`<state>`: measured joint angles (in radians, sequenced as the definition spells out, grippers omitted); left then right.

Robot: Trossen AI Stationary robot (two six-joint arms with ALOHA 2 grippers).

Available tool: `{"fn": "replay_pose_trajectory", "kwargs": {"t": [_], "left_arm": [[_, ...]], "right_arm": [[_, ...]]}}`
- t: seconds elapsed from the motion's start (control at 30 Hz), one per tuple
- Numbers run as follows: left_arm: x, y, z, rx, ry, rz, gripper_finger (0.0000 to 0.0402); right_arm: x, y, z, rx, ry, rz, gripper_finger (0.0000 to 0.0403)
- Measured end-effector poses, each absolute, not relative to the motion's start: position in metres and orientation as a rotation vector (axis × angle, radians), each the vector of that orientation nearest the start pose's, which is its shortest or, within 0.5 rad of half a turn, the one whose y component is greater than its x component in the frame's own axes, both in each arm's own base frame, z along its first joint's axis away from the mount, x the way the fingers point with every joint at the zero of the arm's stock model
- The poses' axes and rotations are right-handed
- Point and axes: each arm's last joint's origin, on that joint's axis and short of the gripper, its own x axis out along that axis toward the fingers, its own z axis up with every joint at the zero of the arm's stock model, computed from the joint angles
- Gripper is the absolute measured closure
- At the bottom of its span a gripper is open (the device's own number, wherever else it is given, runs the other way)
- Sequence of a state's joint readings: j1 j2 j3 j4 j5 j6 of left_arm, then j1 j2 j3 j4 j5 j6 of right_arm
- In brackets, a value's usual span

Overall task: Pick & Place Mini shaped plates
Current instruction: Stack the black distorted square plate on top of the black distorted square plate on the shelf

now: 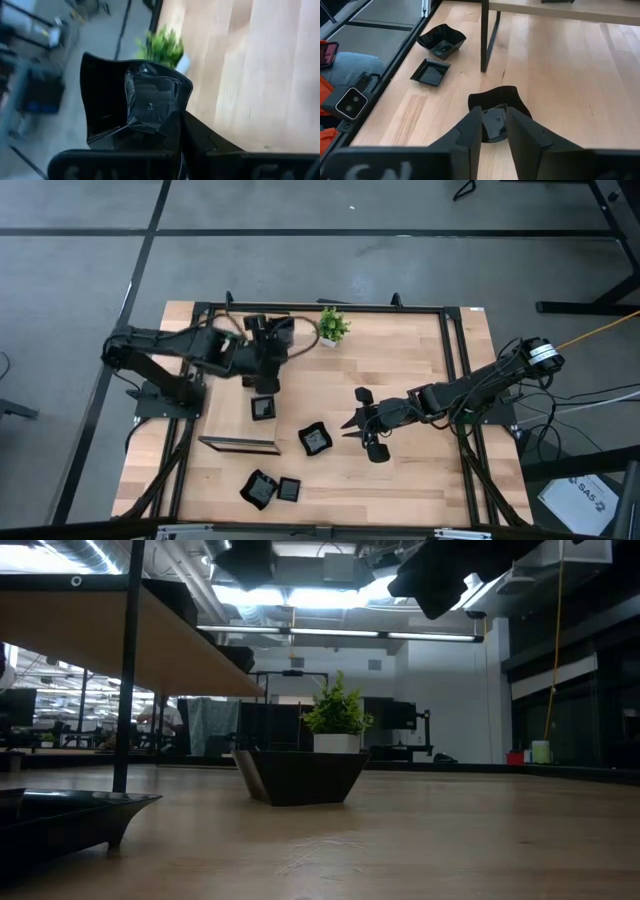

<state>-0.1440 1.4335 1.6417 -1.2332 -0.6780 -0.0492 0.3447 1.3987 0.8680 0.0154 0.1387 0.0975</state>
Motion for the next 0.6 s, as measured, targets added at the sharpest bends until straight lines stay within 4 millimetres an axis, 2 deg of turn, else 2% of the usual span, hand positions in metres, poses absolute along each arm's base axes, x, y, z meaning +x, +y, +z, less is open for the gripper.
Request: {"fn": "replay_pose_trajectory", "kwargs": {"t": [0.3,0.6], "left_arm": [[0.249,0.014,0.390,0.202,1.084,0.560,0.0400],[0.274,0.032,0.365,0.139,1.204,0.556,0.0400]], "right_arm": [[0.284,0.098,0.244,-0.029,0.512,0.176,0.0318],[0.289,0.098,0.233,-0.050,0.541,0.129,0.0320]]}}
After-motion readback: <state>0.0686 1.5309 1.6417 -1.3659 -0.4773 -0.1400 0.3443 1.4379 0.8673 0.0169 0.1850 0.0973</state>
